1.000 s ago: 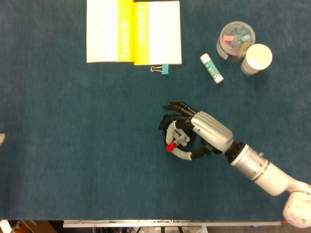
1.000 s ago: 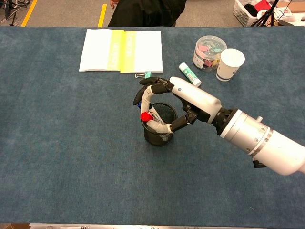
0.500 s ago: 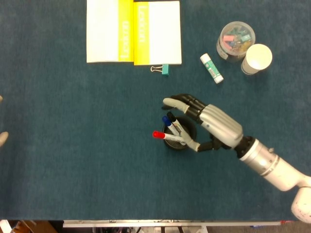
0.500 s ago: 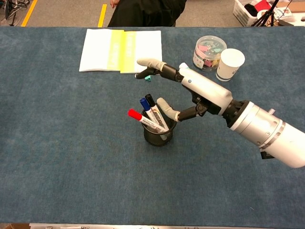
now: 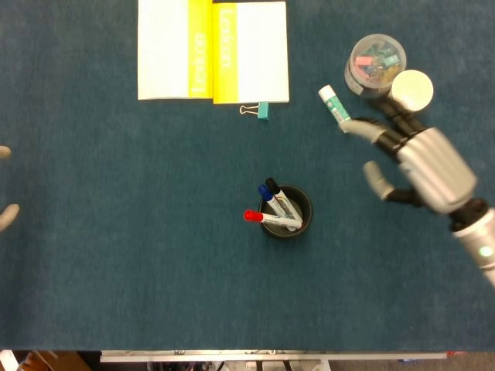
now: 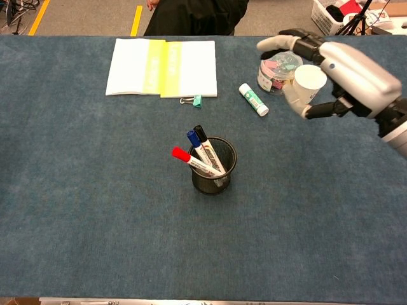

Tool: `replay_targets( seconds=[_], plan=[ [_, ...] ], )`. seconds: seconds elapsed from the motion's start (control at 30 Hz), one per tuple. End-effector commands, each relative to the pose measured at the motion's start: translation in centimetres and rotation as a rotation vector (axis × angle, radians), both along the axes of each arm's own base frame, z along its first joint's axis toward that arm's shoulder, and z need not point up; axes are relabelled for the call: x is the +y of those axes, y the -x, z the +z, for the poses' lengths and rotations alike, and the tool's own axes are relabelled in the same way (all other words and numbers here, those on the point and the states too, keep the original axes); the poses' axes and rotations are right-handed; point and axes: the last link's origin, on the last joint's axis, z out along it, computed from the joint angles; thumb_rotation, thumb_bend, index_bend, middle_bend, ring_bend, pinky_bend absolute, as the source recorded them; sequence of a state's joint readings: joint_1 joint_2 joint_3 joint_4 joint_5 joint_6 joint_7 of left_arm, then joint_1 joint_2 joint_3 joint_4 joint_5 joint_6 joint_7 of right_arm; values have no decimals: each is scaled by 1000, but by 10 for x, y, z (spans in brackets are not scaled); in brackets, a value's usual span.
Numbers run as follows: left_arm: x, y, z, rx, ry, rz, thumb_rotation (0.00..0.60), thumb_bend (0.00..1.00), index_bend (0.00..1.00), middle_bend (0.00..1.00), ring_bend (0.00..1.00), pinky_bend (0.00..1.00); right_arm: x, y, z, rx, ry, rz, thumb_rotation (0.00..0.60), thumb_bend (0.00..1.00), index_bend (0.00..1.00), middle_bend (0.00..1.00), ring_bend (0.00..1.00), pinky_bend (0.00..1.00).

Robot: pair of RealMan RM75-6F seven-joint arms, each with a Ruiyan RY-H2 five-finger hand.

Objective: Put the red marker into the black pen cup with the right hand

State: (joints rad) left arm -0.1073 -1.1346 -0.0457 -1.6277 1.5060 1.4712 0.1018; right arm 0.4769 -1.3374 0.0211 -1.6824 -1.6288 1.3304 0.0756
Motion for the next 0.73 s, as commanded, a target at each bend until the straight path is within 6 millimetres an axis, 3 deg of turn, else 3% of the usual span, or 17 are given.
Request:
replay_targets(
  seconds=[0.03,0.27,0.53,0.6,0.73],
  plan=[
    [2,1,-2,-4,-10,-2,600,150,275,213,180,149,0,30,29,158,149,-114,600,506,228,265,25,0],
    [5,1,-8,-5,-17,-10,600,150,275,213,180,149,16,69,46,360,332,-244,600,506,273,266,29,0],
    [8,1,-10,-4,-13,-16,600,149,275,213,181,149,36,91,58,341,382,-353,600,505,273,267,30,0],
    [11,1,-13,-4,-4,-16,600,150,275,213,180,149,42,106,65,324,393,-431,600,506,273,267,32,0],
    [13,-1,-15,-5,-1,-25,600,150,275,213,180,149,46,110,65,337,385,-446,600,505,273,268,33,0]
  ],
)
